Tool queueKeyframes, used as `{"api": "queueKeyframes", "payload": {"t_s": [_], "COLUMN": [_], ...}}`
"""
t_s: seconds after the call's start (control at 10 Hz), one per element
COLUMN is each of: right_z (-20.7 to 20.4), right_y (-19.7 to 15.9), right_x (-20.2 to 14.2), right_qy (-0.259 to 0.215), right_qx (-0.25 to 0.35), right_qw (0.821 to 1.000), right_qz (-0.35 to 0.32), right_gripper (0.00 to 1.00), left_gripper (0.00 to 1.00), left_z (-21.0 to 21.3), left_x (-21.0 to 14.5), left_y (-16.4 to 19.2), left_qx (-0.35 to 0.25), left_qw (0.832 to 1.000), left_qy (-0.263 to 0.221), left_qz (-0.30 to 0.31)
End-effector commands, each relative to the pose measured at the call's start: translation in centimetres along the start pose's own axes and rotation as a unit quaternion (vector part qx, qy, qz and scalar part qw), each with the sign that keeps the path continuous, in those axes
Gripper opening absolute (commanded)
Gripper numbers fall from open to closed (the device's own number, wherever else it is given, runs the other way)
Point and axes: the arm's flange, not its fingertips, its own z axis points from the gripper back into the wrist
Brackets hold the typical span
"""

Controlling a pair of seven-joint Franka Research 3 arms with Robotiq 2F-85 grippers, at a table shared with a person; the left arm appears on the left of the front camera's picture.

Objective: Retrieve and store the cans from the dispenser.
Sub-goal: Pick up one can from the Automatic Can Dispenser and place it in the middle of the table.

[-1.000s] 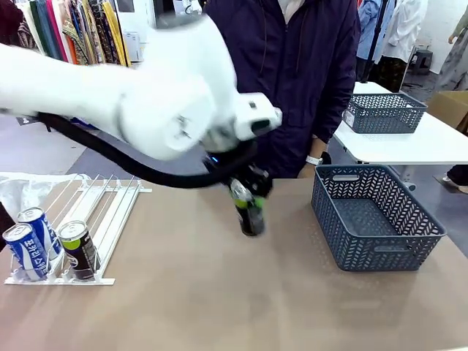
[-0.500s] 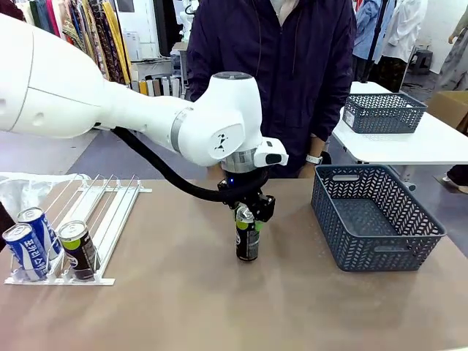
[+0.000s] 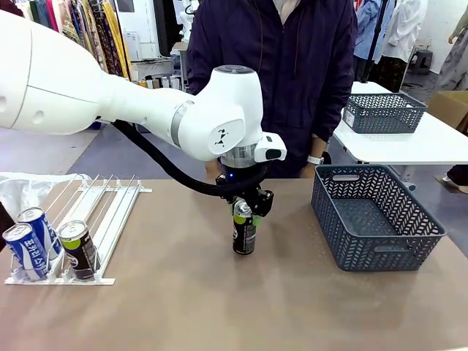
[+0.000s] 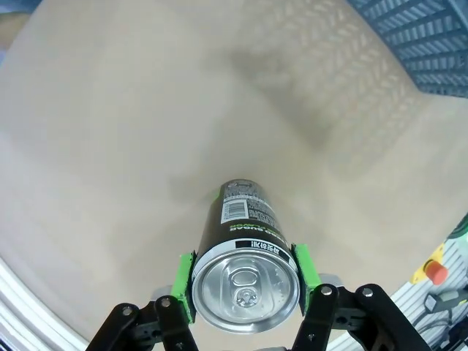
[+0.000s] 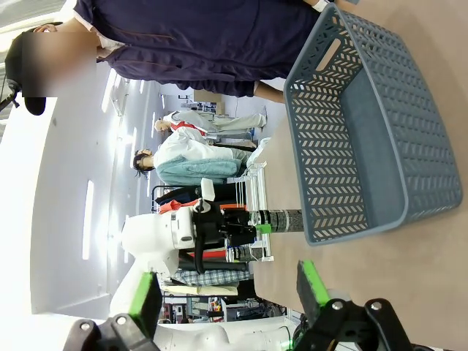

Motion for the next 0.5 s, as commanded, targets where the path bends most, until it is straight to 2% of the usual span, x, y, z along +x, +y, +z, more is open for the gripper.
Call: {"api": "queueKeyframes", "payload": {"t_s": [0.0,0.1,0.2,0.3,0.4], "right_z": [0.13,0.13,0.13,0.13,0.13], "right_y": [0.28,0.28,0.28,0.28,0.28], "right_x": [-0.02,-0.02,-0.02,-0.02,-0.02], "right_qy": [0.000,0.000,0.000,0.000,0.000], "right_qx": [0.003,0.003,0.003,0.003,0.003], "right_qw": [1.000,1.000,1.000,1.000,1.000], "right_qz": [-0.002,-0.002,-0.002,-0.002,-0.002], "right_gripper": [1.00,1.00,1.00,1.00,1.00], "left_gripper": [0.00,0.00,0.31,0.88,1.00], "left_z": [0.32,0.40,0.44,0.79,1.22], "left_x": [-0.61,-0.74,-0.84,-1.11,-1.26], "left_y": [-0.45,-0.50,-0.45,-0.38,-0.28], "left_qx": [0.032,0.037,0.037,0.040,0.037], "left_qw": [0.999,0.999,0.999,0.999,0.999], "left_qy": [-0.002,-0.006,-0.009,-0.013,-0.019], "left_qz": [0.008,0.004,0.002,-0.002,-0.002]}}
